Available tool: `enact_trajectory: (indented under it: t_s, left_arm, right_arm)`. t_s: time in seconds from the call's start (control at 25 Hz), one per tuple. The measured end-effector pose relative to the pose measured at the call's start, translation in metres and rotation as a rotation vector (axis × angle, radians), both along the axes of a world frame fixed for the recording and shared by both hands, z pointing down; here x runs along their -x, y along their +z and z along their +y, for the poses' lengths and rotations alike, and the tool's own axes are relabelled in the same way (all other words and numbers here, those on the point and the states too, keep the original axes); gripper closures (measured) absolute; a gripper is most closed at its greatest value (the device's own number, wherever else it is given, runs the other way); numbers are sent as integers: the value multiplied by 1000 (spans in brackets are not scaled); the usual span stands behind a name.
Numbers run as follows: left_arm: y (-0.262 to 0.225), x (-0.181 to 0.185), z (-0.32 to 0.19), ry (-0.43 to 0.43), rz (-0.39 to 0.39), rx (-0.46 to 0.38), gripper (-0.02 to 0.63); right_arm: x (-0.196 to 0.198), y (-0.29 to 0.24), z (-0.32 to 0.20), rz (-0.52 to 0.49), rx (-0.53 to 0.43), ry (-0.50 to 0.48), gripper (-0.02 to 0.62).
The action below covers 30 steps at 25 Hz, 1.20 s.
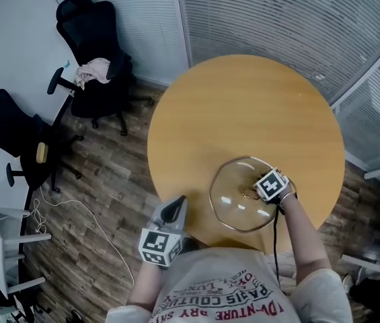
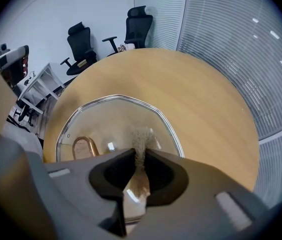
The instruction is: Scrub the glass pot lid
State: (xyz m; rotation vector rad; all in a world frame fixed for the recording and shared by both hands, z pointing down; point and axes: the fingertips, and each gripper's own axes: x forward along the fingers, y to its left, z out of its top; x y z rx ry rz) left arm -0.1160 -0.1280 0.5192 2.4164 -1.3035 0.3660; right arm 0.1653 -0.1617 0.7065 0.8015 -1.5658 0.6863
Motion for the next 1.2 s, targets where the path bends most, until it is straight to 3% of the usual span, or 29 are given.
enact_trajectory:
  t_s: [0.24, 0.36, 0.52, 0.64, 0.8, 1.0, 1.2]
  left_arm:
    - [5, 14, 2, -20, -1, 12, 598]
    - [6, 15, 2, -23, 1, 16, 598]
    - [5, 15, 3, -37, 5, 14, 600]
    - [6, 17, 4, -41, 8, 13, 600]
    - [9, 24, 5, -56, 9, 19, 600]
    - [10, 34, 5, -75, 9, 17, 600]
    - [10, 37, 9, -82, 12, 18, 600]
  right_arm:
    - [45, -6, -22, -86, -92, -96, 537]
    - [47, -5, -16, -60, -45, -98, 537]
    - [62, -10, -28, -89, -81, -152, 537]
    - [62, -4, -20, -51, -19, -136, 537]
    - [81, -3, -16, -58, 19, -194, 537]
    - [112, -7, -25, -104, -28, -311, 537]
    - [121, -5, -20, -67, -25, -387, 537]
